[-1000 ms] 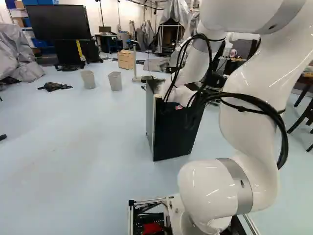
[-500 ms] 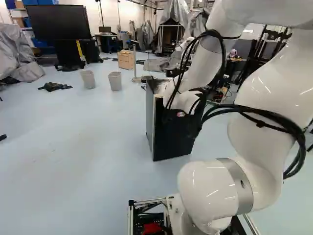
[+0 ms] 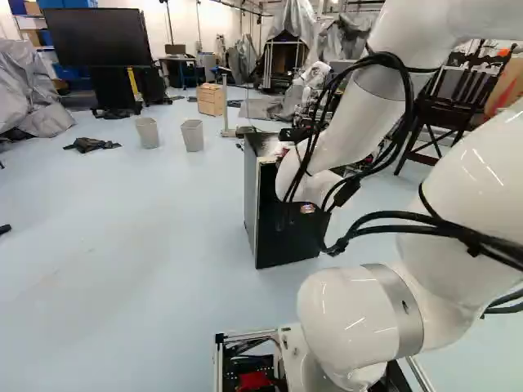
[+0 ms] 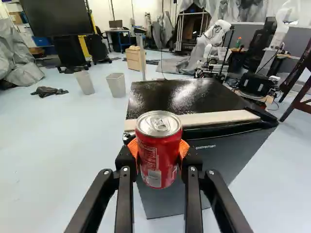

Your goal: Grab a drink from the fridge

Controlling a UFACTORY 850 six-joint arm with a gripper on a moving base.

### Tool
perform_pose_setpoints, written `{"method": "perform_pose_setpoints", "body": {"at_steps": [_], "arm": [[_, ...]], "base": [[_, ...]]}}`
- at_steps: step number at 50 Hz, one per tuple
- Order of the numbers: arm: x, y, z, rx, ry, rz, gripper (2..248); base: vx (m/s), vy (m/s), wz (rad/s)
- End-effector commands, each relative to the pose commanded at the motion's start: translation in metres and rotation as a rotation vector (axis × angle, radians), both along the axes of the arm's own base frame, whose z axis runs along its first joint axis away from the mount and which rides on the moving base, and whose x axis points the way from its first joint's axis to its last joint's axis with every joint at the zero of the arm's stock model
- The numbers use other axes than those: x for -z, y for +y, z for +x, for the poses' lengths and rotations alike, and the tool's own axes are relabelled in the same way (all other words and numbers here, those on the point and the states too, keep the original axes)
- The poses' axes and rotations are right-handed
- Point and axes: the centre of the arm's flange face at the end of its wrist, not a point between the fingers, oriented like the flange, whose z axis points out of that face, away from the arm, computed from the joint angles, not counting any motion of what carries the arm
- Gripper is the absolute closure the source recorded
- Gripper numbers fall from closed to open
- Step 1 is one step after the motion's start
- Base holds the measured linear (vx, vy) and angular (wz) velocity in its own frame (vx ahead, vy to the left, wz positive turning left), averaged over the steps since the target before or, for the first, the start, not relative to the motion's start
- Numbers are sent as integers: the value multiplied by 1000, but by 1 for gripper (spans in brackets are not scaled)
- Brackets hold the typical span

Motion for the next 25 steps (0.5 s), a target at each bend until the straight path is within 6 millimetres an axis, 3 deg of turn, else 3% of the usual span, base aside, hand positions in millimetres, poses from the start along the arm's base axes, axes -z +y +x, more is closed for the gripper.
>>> {"method": "perform_pose_setpoints", "body": {"at_steps": [25], "arm": [[12,4,-41,-15,31,0,151]], "base": [[0,0,0]]}}
